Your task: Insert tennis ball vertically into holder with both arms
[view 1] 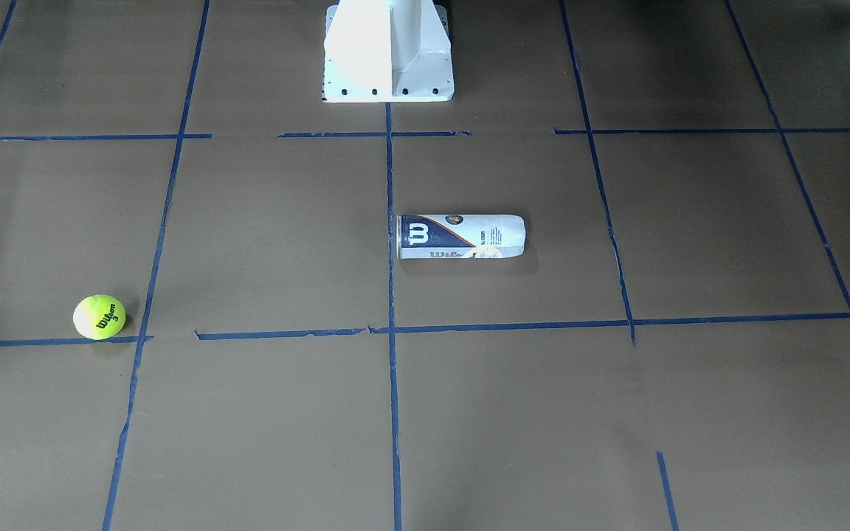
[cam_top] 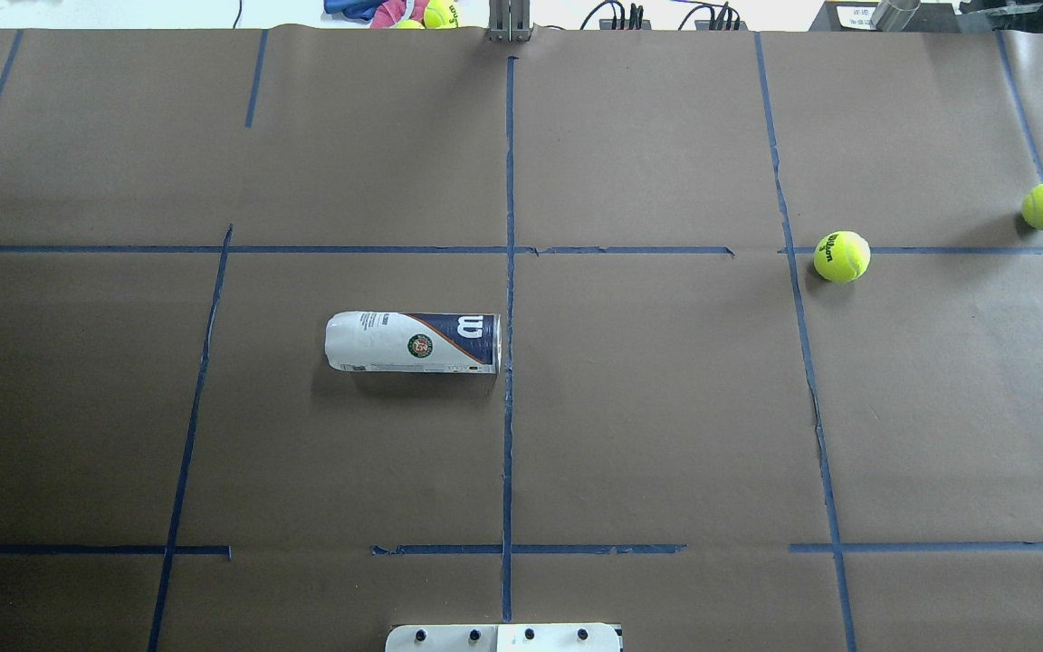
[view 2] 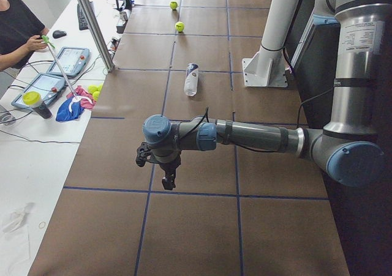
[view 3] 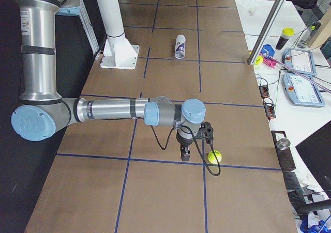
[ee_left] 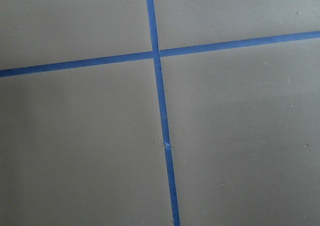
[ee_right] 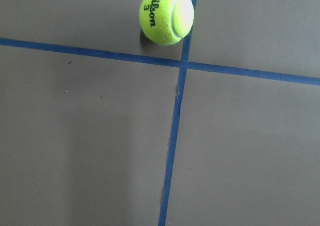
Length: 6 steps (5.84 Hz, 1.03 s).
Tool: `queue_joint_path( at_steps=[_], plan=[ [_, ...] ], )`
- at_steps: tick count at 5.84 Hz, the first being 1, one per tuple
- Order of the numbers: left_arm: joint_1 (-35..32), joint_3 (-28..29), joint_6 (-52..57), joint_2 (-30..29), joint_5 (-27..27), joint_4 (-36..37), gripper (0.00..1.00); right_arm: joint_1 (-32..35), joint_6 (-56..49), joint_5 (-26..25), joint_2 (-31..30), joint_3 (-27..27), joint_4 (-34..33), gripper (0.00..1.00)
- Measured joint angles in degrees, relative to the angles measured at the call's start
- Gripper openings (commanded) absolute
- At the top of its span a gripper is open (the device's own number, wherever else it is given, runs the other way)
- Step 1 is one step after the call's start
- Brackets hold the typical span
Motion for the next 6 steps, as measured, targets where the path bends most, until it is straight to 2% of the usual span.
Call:
queue_joint_path(
  at_steps=[6],
  plan=[
    [1.21,-1.07,-0.22,0.12,0.14,-0.55,1.00,-0.12,0.79,-0.01,-1.00,1.10,-0.08,1.00]
  ],
)
